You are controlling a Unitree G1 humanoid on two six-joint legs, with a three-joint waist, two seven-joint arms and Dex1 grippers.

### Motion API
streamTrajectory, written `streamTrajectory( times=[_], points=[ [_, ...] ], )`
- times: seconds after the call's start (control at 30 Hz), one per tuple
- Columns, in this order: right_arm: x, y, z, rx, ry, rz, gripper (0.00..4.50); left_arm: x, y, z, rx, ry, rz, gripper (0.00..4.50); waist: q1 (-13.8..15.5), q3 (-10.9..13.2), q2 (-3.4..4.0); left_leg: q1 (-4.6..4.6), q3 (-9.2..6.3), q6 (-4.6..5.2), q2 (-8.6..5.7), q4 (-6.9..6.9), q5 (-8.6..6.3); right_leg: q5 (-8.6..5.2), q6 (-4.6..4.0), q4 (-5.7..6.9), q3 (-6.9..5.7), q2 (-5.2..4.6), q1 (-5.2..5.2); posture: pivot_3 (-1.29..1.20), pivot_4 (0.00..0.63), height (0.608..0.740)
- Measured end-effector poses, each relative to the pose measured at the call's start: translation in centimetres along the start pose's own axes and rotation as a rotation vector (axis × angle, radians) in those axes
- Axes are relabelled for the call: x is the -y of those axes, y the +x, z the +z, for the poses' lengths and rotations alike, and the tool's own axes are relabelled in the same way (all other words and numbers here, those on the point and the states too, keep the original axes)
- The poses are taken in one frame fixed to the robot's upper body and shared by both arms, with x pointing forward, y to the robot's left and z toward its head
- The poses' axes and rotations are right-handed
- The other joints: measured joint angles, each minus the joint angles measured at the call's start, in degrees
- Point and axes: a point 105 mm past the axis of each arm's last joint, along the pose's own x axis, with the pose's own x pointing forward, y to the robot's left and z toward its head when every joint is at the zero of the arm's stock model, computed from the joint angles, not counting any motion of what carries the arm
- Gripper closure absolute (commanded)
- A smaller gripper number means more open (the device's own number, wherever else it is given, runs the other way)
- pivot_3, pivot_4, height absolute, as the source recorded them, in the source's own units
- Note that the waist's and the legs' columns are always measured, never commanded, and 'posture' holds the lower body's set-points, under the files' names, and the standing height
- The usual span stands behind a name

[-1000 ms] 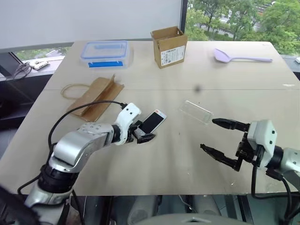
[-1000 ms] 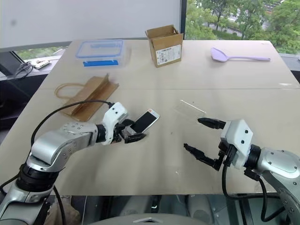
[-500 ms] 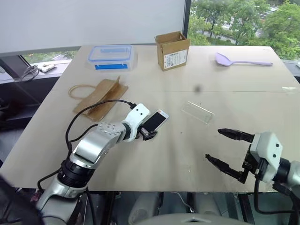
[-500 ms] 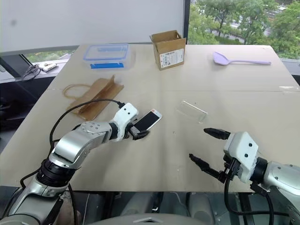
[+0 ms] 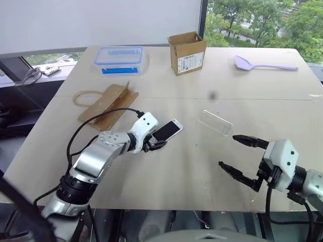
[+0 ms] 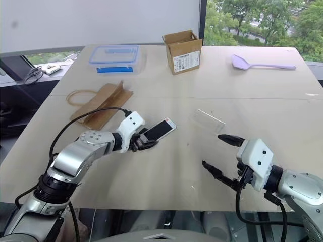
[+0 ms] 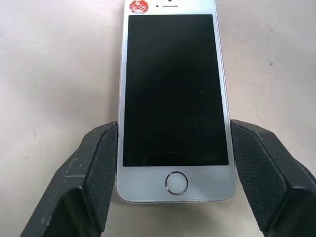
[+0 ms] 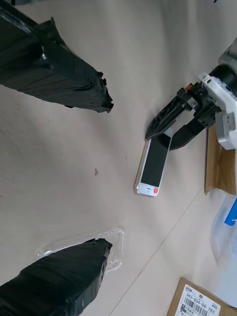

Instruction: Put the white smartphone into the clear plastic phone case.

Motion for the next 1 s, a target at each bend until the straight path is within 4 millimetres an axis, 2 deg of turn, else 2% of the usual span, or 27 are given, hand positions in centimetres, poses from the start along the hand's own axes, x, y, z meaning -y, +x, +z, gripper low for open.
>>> streamTrajectory(
  times=[0.07, 0.2, 0.33, 0.4, 0.5, 0.53, 0.6, 0.8, 1.0],
  points=[
    [0.0, 0.0, -0.1, -0.004, 0.002, -0.002, 0.0, 0.9, -0.2, 0.1, 0.021, 0.032, -0.083, 1.6, 0.03, 0.01, 0.0, -0.06, 0.0, 0.02, 0.0, -0.01, -0.02, 0.0, -0.01, -0.06, -0.03, -0.02, -0.01, 0.0, 0.15, 0.74],
    [0.1, -0.1, -0.3, -0.018, -0.006, -0.013, 0.0, 4.1, 0.4, 0.5, 0.076, 0.148, -0.308, 1.6, 0.12, 0.12, -0.04, -0.14, 0.01, 0.07, -0.05, -0.02, -0.05, 0.08, -0.15, -0.12, -0.04, -0.08, -0.04, 0.0, 0.15, 0.74],
    [0.1, 0.5, -0.3, -0.049, -0.059, 0.011, 0.0, 4.3, 1.4, 1.5, 0.128, 0.189, -0.389, 1.6, 0.05, 0.19, -0.06, -0.14, -0.01, 0.09, -0.04, -0.02, -0.05, -0.02, 0.02, -0.11, -0.11, -0.07, -0.05, 0.0, 0.15, 0.74],
    [0.0, 1.1, -1.1, -0.098, -0.066, 0.041, 0.0, 4.6, 2.2, 2.3, 0.154, 0.233, -0.433, 1.6, -0.02, 0.2, -0.08, -0.15, -0.01, 0.09, -0.04, -0.02, -0.05, -0.02, 0.02, -0.11, -0.26, -0.06, -0.06, 0.0, 0.15, 0.74],
    [0.1, 1.3, -1.7, -0.117, -0.049, 0.041, 0.0, 5.1, 2.8, 2.4, 0.161, 0.292, -0.482, 1.6, -0.09, 0.22, -0.09, -0.21, 0.0, 0.1, -0.05, -0.02, -0.05, 0.13, -0.08, -0.11, -0.35, -0.08, -0.1, 0.0, 0.15, 0.74],
    [0.2, 1.5, -1.7, -0.118, -0.052, 0.037, 0.0, 5.3, 3.8, 2.8, 0.16, 0.394, -0.528, 1.6, -0.16, 0.22, -0.09, -0.27, -0.03, 0.14, -0.1, -0.02, -0.07, 0.21, 0.07, -0.11, -0.42, -0.07, -0.14, 0.0, 0.15, 0.74],
    [-0.1, 1.8, -1.8, -0.117, -0.054, 0.053, 0.0, 5.5, 4.4, 3.3, 0.167, 0.465, -0.548, 1.6, 0.06, 0.23, -0.1, -0.32, -0.07, 0.14, -0.13, -0.01, -0.07, 0.22, 0.08, -0.14, -0.48, -0.07, -0.14, 0.0, 0.15, 0.74],
    [-0.6, 3.3, -3.0, -0.16, -0.072, 0.147, 0.0, 5.9, 5.2, 3.9, 0.199, 0.614, -0.612, 1.6, -0.02, 0.23, -0.1, -0.3, -0.08, 0.17, -0.19, 0.04, -0.07, 0.21, 0.11, -0.15, -0.51, 0.02, -0.09, 0.0, 0.15, 0.74],
    [0.2, 4.9, -3.8, -0.188, -0.088, 0.215, 0.0, 6.1, 5.3, 4.3, 0.215, 0.758, -0.649, 1.6, -0.01, 0.23, -0.11, -0.32, -0.14, 0.18, -0.2, 0.08, -0.07, 0.22, 0.11, -0.15, -0.55, 0.06, -0.08, 0.0, 0.15, 0.74]
  ],
)
